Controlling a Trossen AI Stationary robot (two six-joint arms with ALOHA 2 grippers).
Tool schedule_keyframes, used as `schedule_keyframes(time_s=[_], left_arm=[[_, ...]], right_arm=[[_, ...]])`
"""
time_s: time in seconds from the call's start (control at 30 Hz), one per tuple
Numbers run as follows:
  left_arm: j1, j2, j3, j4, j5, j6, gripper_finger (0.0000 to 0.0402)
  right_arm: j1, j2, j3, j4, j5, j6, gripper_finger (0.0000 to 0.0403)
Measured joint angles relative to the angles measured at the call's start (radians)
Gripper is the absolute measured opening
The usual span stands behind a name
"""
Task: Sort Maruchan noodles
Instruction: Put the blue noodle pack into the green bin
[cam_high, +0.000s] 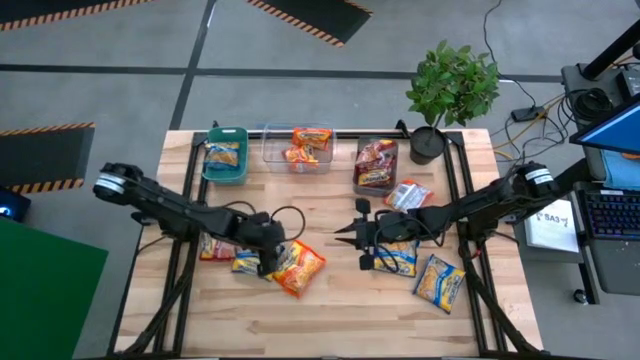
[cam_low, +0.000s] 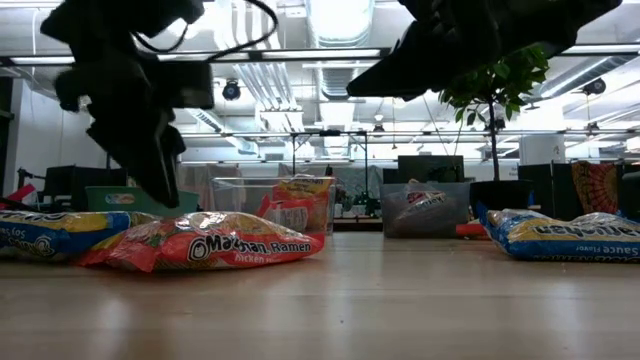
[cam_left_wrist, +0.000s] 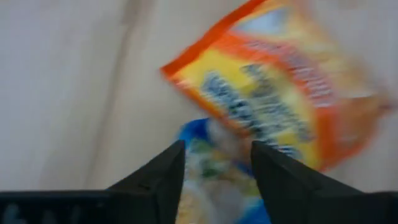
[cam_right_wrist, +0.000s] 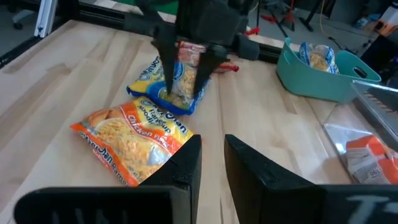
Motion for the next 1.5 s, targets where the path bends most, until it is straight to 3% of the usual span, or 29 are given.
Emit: schedule_keyframes(time_s=[0.1,0.23,0.53,0.67,0.9,0.97,1.27,1.4,1.5], left_arm=[[-0.001,0.049,0.055,-0.104,-0.021,0.012,0.0205],[-0.002,0.112,0.082,-0.105,-0.011,0.061,0.0230],[-0.002,0.216,0.082,-0.097,0.014,0.049,0.0222],[-0.002,0.219,0.082,-0.094,0.022,0.051,0.0181],[-0.002,0.174,0.077,-0.108,0.025,0.094,0.0033],[-0.002,0.149,0.077,-0.107,0.021,0.105,0.0017],[0.017,-0.083,0.077,-0.104,-0.203,0.230,0.0014],[0.059,-0.231,0.077,-0.102,-0.400,0.285,0.0011],[0.100,-0.336,0.077,-0.101,-0.636,0.310,0.0011]], right_arm=[[0.000,0.000,-0.002,0.002,0.000,-0.002,0.0059],[0.000,0.001,-0.004,0.002,0.000,-0.007,0.0059],[0.000,0.002,-0.011,0.001,0.000,-0.009,0.0059],[0.000,0.002,-0.011,0.001,0.000,-0.009,0.0059],[0.000,0.002,-0.011,0.001,0.000,-0.009,0.0059],[0.000,0.002,-0.011,0.001,0.000,-0.009,0.0059],[0.000,0.002,-0.011,0.001,0.000,-0.013,0.0059],[0.000,0.003,-0.011,0.010,0.000,-0.019,0.0059],[0.000,0.003,-0.011,0.009,0.000,-0.022,0.0059]])
